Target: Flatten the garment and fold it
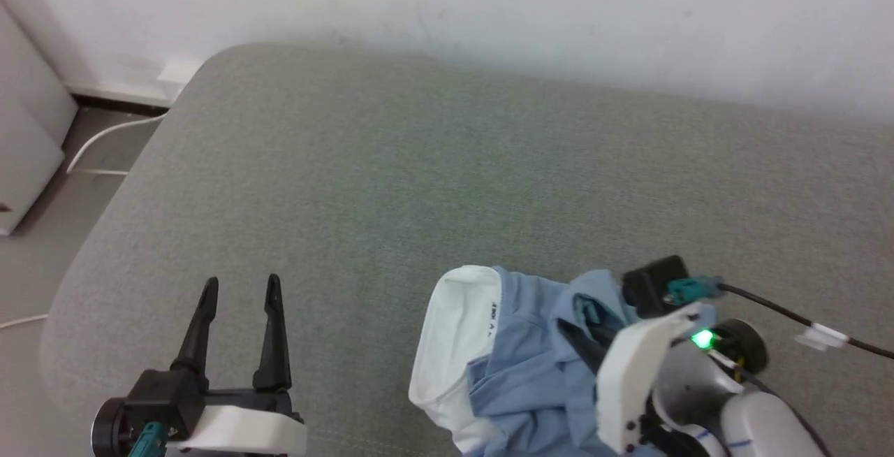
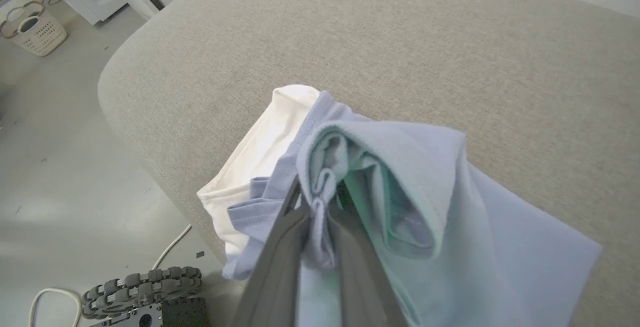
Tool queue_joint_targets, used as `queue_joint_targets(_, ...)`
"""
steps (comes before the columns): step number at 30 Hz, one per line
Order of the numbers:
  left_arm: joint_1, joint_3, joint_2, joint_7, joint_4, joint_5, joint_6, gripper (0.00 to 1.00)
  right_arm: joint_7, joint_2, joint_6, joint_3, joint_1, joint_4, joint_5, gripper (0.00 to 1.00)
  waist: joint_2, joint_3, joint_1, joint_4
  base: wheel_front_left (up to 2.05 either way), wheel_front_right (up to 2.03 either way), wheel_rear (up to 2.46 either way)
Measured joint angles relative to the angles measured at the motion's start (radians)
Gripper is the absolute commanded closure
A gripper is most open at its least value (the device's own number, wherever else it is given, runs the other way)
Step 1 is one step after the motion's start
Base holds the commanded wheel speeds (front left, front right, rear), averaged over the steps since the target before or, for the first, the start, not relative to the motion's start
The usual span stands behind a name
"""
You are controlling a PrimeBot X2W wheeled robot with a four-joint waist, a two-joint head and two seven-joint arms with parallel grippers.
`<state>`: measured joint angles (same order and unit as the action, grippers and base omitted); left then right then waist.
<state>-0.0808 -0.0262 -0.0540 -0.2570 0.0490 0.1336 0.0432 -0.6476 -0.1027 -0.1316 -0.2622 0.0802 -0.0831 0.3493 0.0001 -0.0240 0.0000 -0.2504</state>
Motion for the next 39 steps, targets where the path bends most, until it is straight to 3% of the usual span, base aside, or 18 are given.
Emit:
queue_joint_targets(9,0.007,0.021,0.000,0.000,-0.028,0.007,0.000,0.00,0.085,0.039,0.000,-0.091,0.121,0.239,-0.025,1.00,-0.0001,-0.042,0.0001,-0.059,0.00,0.00,0.00)
queue_joint_targets(10,0.011,0.023,0.000,0.000,-0.029,0.008,0.000,0.00,0.097,0.040,0.000,-0.101,0.135,0.267,-0.034,0.92,0.0000,-0.048,0.0001,-0.063,0.00,0.00,0.00)
queue_joint_targets(11,0.016,0.026,0.000,0.000,-0.030,0.008,0.000,0.00,0.112,0.040,0.000,-0.117,0.148,0.292,-0.040,0.42,0.0000,-0.054,0.0001,-0.067,0.00,0.00,0.00)
queue_joint_targets(12,0.021,0.027,0.000,0.000,-0.031,0.008,0.000,0.00,0.127,0.040,0.000,-0.132,0.162,0.313,-0.040,0.00,0.0000,-0.059,0.0002,-0.070,0.00,0.00,0.00)
queue_joint_targets(25,0.033,0.028,0.000,0.000,-0.028,0.018,0.000,0.00,0.258,0.041,0.000,-0.422,0.307,0.446,0.043,0.00,0.0000,-0.066,0.0001,-0.054,0.00,0.00,0.00)
queue_joint_targets(31,0.033,0.016,0.001,0.000,-0.026,0.015,0.000,0.00,0.387,-0.045,0.000,-0.411,0.395,0.421,0.033,0.00,0.0000,-0.044,0.0001,-0.017,0.00,0.00,0.00)
queue_joint_targets(39,0.030,-0.001,0.001,0.000,-0.002,0.004,0.009,0.00,0.609,-0.223,0.000,-0.260,0.469,0.412,-0.172,0.00,0.0000,-0.016,0.0001,0.054,0.00,0.00,0.00)
